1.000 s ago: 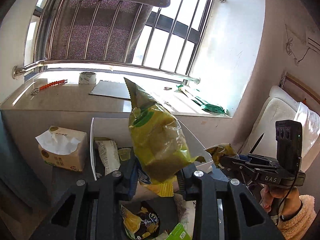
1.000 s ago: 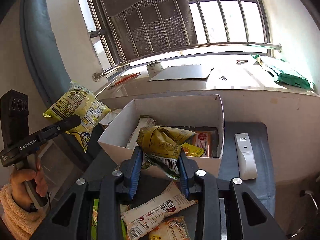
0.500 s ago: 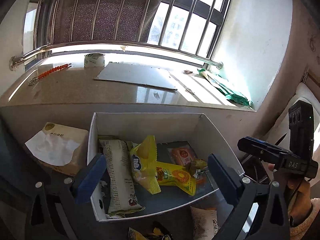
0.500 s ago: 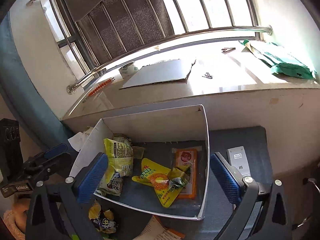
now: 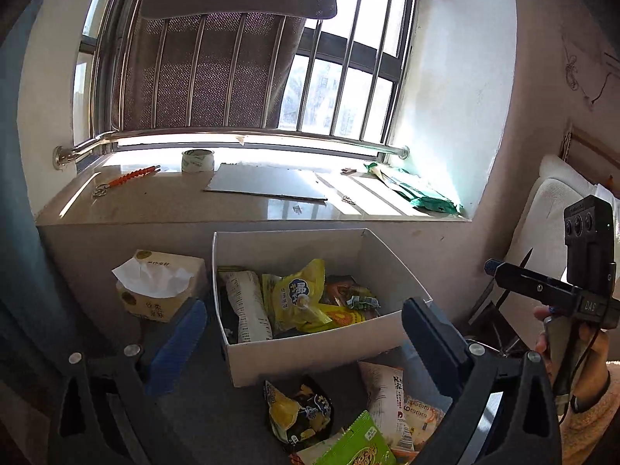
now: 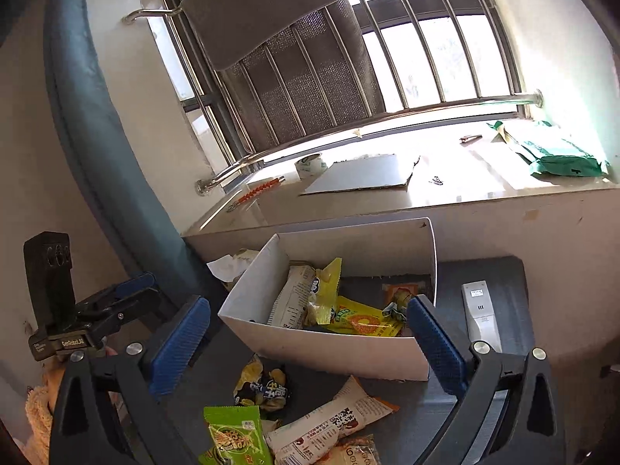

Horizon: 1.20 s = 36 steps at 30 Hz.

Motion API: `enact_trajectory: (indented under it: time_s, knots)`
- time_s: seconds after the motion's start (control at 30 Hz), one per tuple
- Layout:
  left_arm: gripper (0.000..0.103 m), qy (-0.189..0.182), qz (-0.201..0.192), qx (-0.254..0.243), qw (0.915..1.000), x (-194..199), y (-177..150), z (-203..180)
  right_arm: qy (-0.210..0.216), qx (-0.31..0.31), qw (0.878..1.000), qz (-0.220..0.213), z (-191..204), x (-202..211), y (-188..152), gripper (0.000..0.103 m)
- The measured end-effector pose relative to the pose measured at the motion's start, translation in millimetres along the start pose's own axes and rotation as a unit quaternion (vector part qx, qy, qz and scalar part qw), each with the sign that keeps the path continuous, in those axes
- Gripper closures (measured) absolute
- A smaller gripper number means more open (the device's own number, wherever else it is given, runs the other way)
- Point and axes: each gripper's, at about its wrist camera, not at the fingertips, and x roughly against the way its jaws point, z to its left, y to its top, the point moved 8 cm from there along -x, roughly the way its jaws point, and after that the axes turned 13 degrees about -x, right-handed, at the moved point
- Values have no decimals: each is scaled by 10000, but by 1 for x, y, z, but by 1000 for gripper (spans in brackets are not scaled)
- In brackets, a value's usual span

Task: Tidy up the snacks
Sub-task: 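Move both tools back toward the snack pile, then grasp the green seaweed packet with the right tool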

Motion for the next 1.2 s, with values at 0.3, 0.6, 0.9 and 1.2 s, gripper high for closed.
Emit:
enact_trajectory:
  time_s: [0.3,0.6,0.9,1.2]
  knots:
    - [0,64,-265,190,9994,68,-69,-13,239,153,9995,-107,9,63,-85,0]
    - [0,-52,171,607,9980,69,-158,-41,-201,51,9994,293,-14,57,-179,0]
    - [0,3,349,620,9975,77,-180,-47,-284,769,9932,824,17,11,-208,0]
    - [0,129,344,726,9967,88,-188,-33,-504,1504,9795,1243,46,-59,-197,0]
